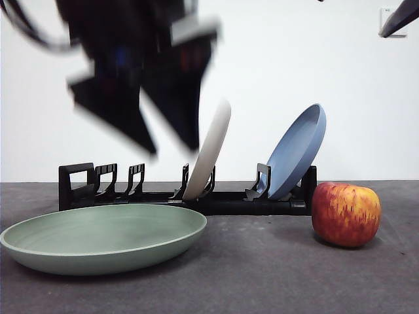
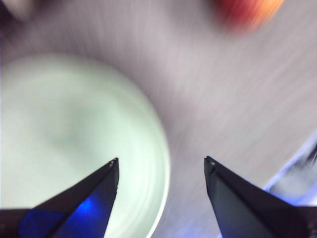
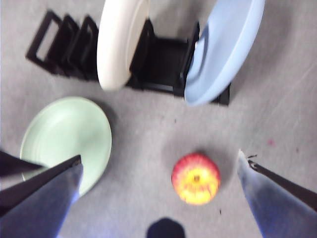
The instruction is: Take the green plate from the plate rack,put the plate on the table,take the apple from the table,put the apple in the plate
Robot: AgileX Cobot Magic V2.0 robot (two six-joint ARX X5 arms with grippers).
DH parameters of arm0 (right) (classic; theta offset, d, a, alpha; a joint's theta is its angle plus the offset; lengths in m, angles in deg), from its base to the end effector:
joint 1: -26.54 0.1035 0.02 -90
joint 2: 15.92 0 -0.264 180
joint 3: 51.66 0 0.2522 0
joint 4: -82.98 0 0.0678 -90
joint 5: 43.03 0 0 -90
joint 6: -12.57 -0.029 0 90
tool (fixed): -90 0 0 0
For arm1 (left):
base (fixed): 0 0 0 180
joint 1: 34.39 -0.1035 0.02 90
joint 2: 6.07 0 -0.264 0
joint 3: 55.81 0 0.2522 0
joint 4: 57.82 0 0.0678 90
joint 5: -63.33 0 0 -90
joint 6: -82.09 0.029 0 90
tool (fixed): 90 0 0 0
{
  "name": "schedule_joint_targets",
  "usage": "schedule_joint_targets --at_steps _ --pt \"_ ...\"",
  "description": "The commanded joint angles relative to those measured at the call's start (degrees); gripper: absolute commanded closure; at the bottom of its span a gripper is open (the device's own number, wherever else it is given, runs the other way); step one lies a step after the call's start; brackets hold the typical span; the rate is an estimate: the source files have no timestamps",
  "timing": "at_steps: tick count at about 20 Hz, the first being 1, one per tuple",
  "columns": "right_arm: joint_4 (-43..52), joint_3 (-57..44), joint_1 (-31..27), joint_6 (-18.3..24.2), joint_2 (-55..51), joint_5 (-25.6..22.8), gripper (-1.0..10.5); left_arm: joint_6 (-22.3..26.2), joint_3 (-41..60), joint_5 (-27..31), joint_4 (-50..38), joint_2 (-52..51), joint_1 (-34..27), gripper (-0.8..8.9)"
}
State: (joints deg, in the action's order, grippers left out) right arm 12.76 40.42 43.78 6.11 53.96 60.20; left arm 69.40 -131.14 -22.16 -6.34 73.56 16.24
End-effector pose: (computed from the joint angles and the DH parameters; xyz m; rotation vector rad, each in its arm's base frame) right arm 0.2148 0.0736 0.3753 0.0739 0.8741 0.4516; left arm 0.1783 -0.2137 0.2643 0.2656 0.9548 -0.6323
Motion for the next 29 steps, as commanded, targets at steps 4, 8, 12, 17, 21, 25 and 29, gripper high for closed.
schedule_joint_targets --at_steps 4,8,12,17,21,25,29 --pt "-9.16 0.26 0.04 3.93 0.02 -5.42 2.6 4.02 -12.55 -0.09 8.13 -13.84 -0.20 5.21" --pt "-17.62 0.22 0.07 6.25 -0.28 -6.14 2.6 8.66 -18.75 -5.95 18.45 -19.78 -0.20 5.22" --pt "-20.63 0.13 0.76 6.69 -1.55 -5.11 2.6 10.86 -19.10 -6.69 31.56 -22.88 -0.46 5.22" --pt "-21.27 -1.46 3.54 6.10 -3.96 -5.35 2.6 11.41 -19.10 -1.46 36.00 -27.89 -2.54 5.22" --pt "-18.21 -5.84 5.03 4.24 -5.46 -5.38 2.6 11.21 -19.10 -1.51 36.00 -32.28 -3.87 5.22" --pt "-12.20 -12.59 5.42 2.27 -5.79 -5.88 2.6 10.43 -19.10 -1.62 36.89 -37.13 -4.26 5.22" --pt "-4.07 -18.62 5.42 0.24 -5.29 -6.01 2.6 8.74 -19.08 -1.90 37.94 -41.38 -4.22 5.22"
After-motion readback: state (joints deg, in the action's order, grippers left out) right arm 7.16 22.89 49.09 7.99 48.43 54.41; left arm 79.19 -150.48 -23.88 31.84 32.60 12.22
